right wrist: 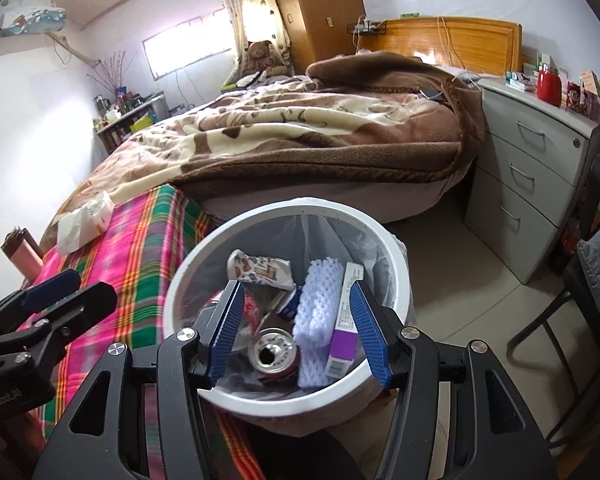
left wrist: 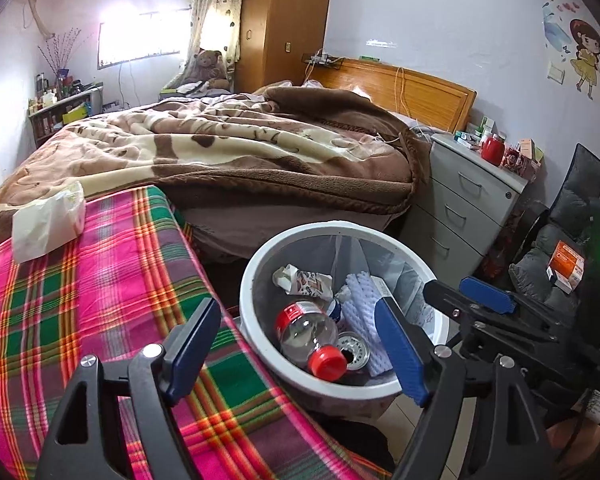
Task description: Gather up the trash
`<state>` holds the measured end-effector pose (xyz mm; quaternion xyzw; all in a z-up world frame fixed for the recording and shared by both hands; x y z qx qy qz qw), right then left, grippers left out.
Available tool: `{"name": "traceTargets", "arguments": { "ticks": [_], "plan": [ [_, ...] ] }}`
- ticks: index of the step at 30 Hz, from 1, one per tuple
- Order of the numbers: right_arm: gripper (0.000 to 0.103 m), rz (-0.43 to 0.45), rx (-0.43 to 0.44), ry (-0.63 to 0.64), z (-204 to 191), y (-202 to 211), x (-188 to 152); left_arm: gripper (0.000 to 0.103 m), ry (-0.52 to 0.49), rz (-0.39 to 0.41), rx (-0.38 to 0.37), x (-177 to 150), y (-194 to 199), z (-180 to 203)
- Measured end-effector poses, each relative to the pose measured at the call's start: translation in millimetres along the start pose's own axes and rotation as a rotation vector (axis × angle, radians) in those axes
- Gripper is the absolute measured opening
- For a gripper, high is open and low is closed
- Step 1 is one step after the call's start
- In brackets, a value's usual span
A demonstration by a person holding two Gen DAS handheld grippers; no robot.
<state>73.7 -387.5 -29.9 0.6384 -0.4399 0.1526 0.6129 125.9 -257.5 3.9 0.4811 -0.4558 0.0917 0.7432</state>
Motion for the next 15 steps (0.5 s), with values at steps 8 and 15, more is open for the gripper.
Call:
{"name": "traceTargets", "arguments": {
  "ticks": [8, 15],
  "plan": [
    [0.058, 0.072, 0.019, 0.030, -18.0, 23.6, -11.9, 0.082, 0.005, 0.038, 0.056, -17.2, 23.8, -9.0],
    [0.064, 0.119, 0.037, 0.048, -29.3, 35.2, -20.6, 0.082, 0.028, 0.055, 0.128, -35.6, 41.4, -23.4]
  ]
}}
Point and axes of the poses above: each gripper's, at about its wrist camera, not at the fingertips, and y roughly against the way its jaws point, z to its right, x to its top, the point moved 4 cm from there along -y, roughly the way its jaws point, and after that the axes turned 1 degree about -x, right-handed, at the moved point
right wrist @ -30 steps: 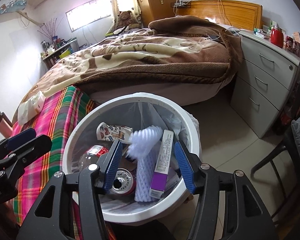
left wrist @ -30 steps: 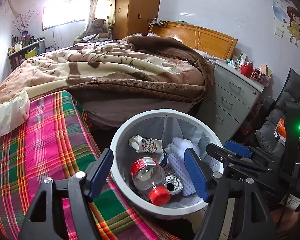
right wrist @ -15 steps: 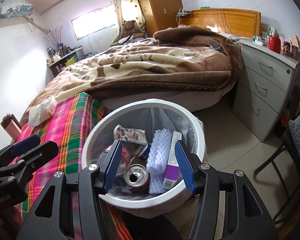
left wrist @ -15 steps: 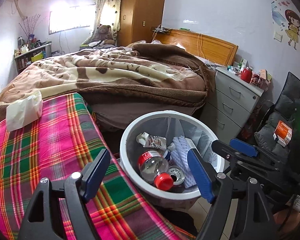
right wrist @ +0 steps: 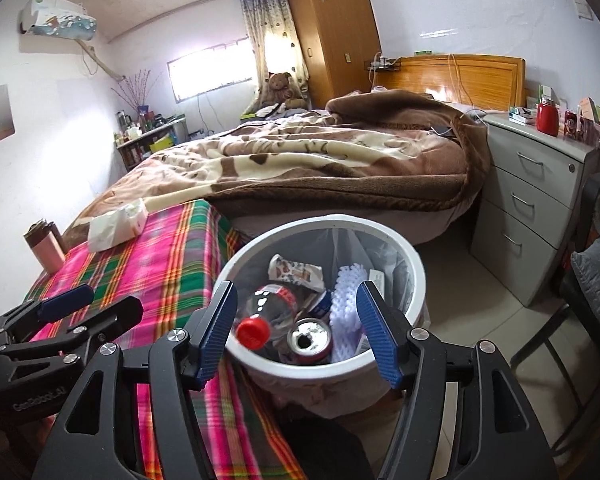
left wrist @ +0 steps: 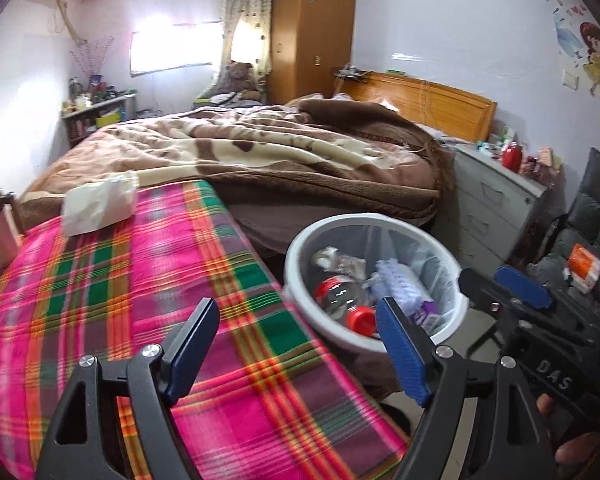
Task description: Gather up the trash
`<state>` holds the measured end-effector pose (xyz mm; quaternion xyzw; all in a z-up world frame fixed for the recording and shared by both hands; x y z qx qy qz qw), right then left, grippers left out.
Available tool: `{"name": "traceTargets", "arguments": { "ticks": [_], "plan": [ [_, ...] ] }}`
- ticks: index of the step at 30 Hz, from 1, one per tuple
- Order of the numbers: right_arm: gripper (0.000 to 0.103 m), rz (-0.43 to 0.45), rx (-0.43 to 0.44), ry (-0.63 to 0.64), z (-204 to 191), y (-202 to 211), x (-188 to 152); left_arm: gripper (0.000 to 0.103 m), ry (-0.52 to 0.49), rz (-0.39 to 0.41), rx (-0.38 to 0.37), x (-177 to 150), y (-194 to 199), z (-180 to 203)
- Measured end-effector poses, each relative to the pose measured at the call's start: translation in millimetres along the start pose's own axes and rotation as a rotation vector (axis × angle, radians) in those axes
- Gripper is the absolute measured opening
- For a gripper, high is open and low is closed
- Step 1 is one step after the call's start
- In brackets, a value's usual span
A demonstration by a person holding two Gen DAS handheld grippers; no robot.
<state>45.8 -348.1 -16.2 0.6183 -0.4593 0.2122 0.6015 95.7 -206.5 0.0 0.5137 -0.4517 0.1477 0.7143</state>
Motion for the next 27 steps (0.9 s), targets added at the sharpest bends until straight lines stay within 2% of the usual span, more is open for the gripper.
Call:
{"name": "traceTargets", "arguments": {
  "ticks": [2, 6, 12, 27],
  "plan": [
    [0.064, 0.007, 0.003, 0.006, -4.3, 2.4, -3.4, 0.082, 0.000, 0.006, 0.034, -3.6, 5.7, -5.0],
    [0.064, 0.027, 0.023, 0.015, -13.4, 8.4, -9.1, 0.082, 0.022, 0.024, 0.042, -13.5, 17.2, -13.4],
    [0.064, 0.043, 0.034, 0.044, -27.2, 13.8, -15.5, 0.082, 0.039, 0.057, 0.101, -23.8, 33.6, -26.4],
    [0.064, 0.069, 0.029, 0.041, -35.5, 23.9, -23.5, 0.082, 0.056, 0.071, 0.124, -38.9, 47.7, -32.1]
  ]
}}
Point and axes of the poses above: each gripper's, at about its wrist camera, not at the fingertips, and y roughly against the way its jaws point, z to its right, x to its top, the point moved 4 cm from there along -y, roughly the way its jaws point, and after that the axes turned 1 degree about -x, right-handed, at the moved point
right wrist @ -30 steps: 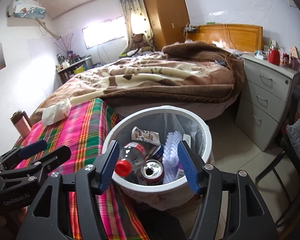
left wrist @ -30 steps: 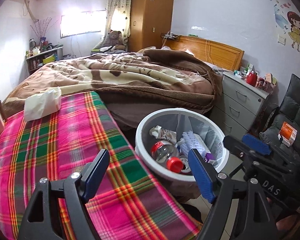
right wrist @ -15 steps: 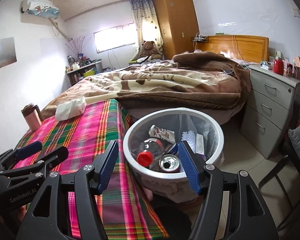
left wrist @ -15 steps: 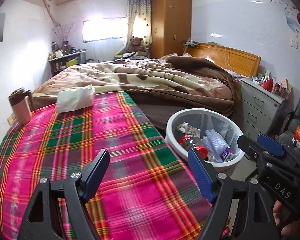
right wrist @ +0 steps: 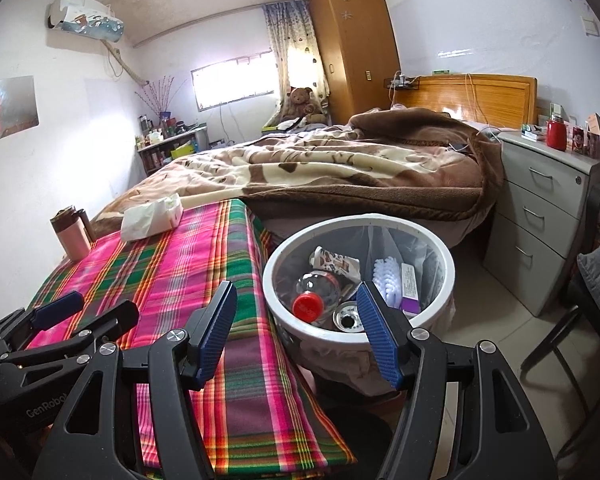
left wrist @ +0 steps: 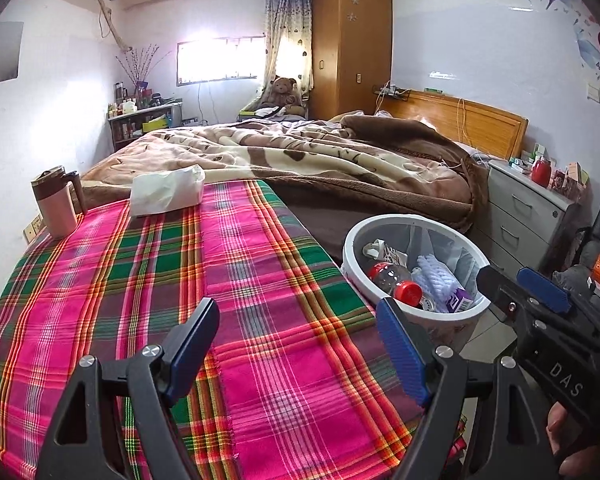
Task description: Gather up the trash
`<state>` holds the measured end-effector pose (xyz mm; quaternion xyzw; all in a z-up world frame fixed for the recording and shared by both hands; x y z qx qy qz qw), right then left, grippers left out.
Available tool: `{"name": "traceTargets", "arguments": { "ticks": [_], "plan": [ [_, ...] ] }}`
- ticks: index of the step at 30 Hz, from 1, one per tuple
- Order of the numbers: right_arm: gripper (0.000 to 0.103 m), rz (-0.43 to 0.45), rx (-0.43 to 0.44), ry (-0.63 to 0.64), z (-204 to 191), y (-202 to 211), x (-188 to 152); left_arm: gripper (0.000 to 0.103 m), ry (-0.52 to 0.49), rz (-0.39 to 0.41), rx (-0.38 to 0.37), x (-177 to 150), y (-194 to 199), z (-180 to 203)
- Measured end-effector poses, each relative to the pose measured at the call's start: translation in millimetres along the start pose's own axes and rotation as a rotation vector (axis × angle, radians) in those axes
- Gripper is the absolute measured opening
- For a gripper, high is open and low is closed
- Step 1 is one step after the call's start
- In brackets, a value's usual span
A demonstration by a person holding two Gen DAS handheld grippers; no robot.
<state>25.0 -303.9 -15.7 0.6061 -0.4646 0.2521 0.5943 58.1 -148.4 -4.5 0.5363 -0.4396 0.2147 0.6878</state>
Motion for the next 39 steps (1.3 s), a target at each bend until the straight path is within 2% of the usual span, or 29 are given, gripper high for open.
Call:
{"name": "traceTargets", "arguments": {
  "ticks": [39],
  "plan": [
    [0.064, 0.004, -0.004, 0.001, -4.2, 6.5, -2.1, 0.082, 0.012, 0.011, 0.001, 0.2, 7.2, -2.5]
  ]
}}
Point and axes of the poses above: each gripper's, at about its wrist camera, not at the fingertips, and y roughly against the way its jaws point, z to its right, x to its top, the point moved 4 cm from there along -y, roughly the way its jaws point, and after that the axes turned 1 degree about -x, right-handed, at the moved point
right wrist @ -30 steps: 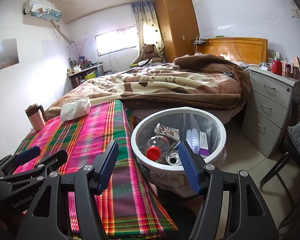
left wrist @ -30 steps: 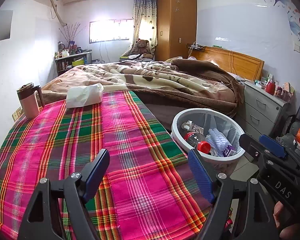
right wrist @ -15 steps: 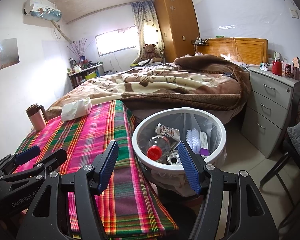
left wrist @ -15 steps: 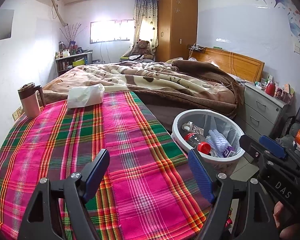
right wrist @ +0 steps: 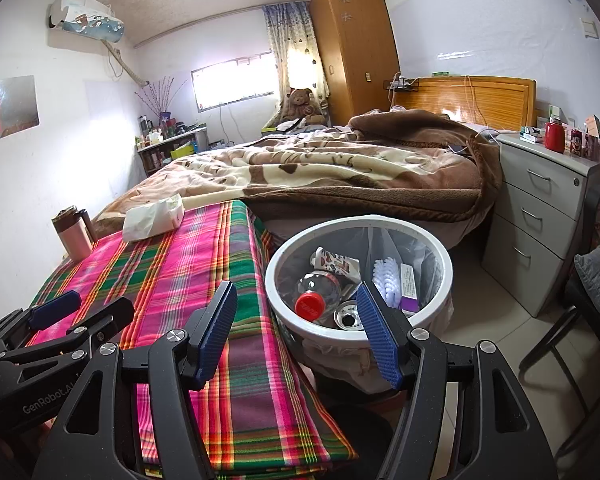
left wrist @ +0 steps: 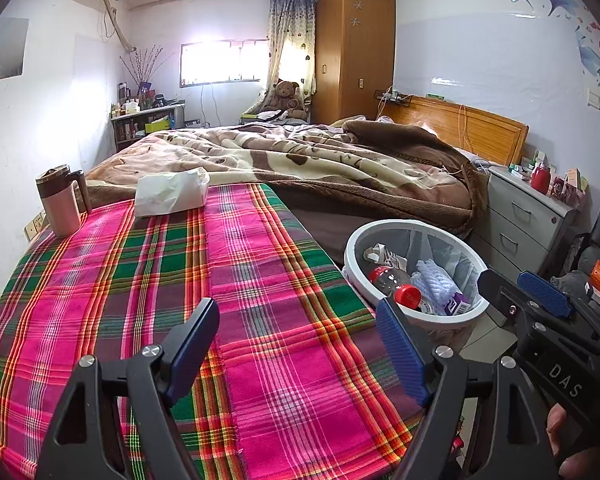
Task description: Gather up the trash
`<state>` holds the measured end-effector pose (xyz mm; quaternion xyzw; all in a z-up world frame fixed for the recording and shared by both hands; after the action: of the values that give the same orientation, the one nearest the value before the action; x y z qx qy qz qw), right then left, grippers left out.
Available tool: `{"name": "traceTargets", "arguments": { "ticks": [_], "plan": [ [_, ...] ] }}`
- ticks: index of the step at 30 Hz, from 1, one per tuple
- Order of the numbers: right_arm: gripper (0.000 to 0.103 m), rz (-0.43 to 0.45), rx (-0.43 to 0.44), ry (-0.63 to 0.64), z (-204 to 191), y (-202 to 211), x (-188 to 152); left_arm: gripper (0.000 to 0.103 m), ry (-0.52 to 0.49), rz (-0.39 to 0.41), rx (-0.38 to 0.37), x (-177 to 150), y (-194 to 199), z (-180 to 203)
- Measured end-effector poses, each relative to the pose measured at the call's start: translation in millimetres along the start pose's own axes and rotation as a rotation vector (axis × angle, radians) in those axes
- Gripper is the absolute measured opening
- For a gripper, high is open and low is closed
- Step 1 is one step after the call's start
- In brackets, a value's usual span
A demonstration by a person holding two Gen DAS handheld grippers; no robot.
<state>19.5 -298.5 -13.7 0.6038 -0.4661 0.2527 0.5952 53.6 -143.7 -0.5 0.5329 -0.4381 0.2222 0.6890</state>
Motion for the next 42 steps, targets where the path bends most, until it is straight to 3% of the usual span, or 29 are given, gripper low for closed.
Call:
{"name": "traceTargets", "arguments": {
  "ticks": [42],
  "plan": [
    [0.064, -0.004, -0.001, 0.002, -1.6, 0.8, -0.7, 0.082, 0.014, -0.002, 0.003, 0.7, 2.1, -0.8]
  ]
}}
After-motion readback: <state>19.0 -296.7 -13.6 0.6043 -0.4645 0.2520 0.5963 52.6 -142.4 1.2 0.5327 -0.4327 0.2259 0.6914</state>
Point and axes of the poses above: each gripper's, at about its wrist camera, not at the fingertips, and y roughly against the way its jaws point, z to its right, x to its top, the point moved 4 cm from there along -y, roughly the way its jaws point, and after that the axes turned 1 degree about -x, right-handed, at the moved point
